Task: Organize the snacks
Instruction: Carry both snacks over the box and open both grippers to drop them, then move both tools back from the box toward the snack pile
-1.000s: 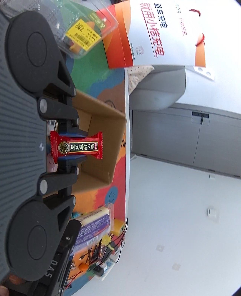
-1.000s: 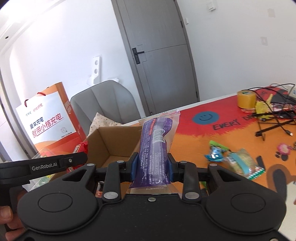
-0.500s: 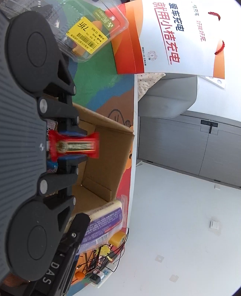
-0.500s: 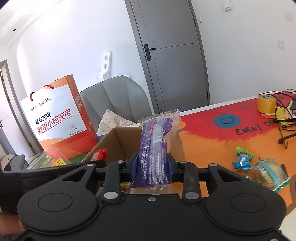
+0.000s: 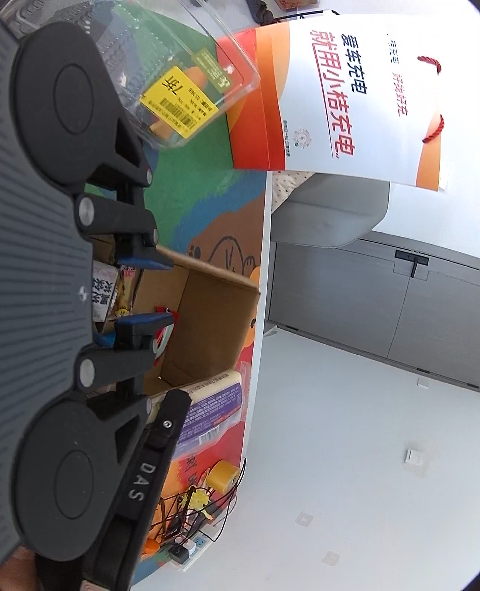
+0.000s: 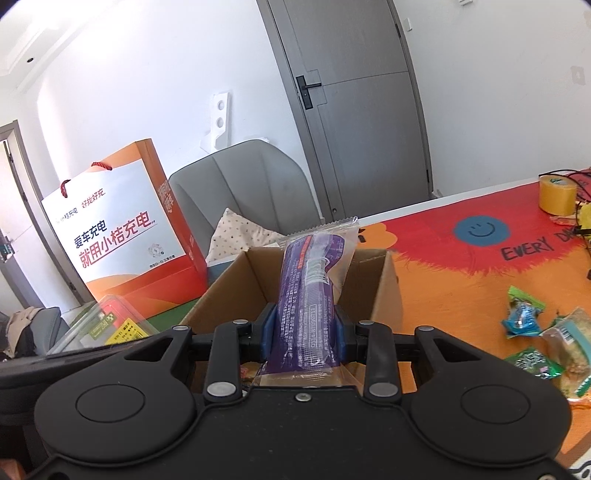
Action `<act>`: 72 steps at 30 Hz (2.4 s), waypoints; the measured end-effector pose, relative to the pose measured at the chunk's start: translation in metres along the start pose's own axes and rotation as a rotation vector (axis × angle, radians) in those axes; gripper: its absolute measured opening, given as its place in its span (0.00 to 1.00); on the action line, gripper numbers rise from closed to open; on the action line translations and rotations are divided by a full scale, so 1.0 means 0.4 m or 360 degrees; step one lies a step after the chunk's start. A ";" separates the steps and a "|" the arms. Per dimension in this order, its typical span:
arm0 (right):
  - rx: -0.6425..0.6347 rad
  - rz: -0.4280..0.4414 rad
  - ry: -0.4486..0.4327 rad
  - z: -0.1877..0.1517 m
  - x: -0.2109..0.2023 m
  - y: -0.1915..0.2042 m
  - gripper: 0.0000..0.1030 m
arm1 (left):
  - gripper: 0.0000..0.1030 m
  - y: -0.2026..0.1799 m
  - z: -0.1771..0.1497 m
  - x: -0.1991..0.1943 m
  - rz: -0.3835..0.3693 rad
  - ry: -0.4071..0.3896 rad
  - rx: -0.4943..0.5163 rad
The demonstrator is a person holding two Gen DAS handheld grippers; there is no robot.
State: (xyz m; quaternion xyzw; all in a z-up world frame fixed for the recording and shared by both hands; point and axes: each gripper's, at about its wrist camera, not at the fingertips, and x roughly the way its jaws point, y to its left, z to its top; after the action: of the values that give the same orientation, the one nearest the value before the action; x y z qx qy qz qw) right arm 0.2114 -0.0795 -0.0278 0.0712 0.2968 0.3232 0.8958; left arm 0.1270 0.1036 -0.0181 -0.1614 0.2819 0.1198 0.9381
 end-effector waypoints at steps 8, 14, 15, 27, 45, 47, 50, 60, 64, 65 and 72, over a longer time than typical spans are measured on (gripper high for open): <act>0.0019 0.0053 0.0024 0.014 0.027 0.018 0.31 | 0.27 0.025 -0.003 -0.018 -0.0025 0.0013 -0.0056; -0.0017 0.0155 0.0052 0.019 0.053 0.051 0.33 | 0.42 0.041 -0.005 -0.050 -0.0013 -0.0035 -0.0086; -0.0032 0.0178 0.0069 0.019 0.059 0.056 0.33 | 0.43 0.045 -0.004 -0.052 -0.0009 -0.0036 -0.0091; 0.0069 0.0092 0.0031 0.011 -0.017 -0.010 0.57 | 0.63 0.019 -0.013 -0.053 -0.0003 -0.0030 -0.0081; 0.0153 -0.0083 -0.0058 -0.029 -0.154 -0.160 0.84 | 0.89 -0.123 -0.049 -0.030 -0.0029 -0.0003 0.0055; 0.0179 -0.0097 -0.0060 -0.033 -0.168 -0.182 0.92 | 0.91 -0.142 -0.053 -0.026 -0.0042 0.0010 0.0067; 0.0207 -0.0137 -0.0071 -0.040 -0.191 -0.213 1.00 | 0.91 -0.174 -0.064 -0.021 -0.0061 0.0036 0.0091; 0.0249 -0.0199 -0.0043 -0.069 -0.248 -0.297 1.00 | 0.92 -0.257 -0.094 -0.012 -0.0139 0.0125 0.0163; 0.0254 -0.0208 -0.0034 -0.078 -0.270 -0.320 1.00 | 0.92 -0.288 -0.103 -0.012 -0.0173 0.0151 0.0178; 0.0254 -0.0207 -0.0028 -0.080 -0.276 -0.326 1.00 | 0.92 -0.296 -0.106 -0.011 -0.0185 0.0158 0.0180; 0.0286 -0.0244 -0.0027 -0.097 -0.318 -0.386 1.00 | 0.92 -0.351 -0.124 -0.004 -0.0230 0.0181 0.0216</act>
State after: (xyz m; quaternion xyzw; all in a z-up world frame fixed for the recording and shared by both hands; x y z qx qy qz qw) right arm 0.1935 -0.2815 -0.0471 0.1311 0.3215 0.2252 0.9104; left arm 0.1456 -0.0441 -0.0234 -0.1238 0.3297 0.0233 0.9356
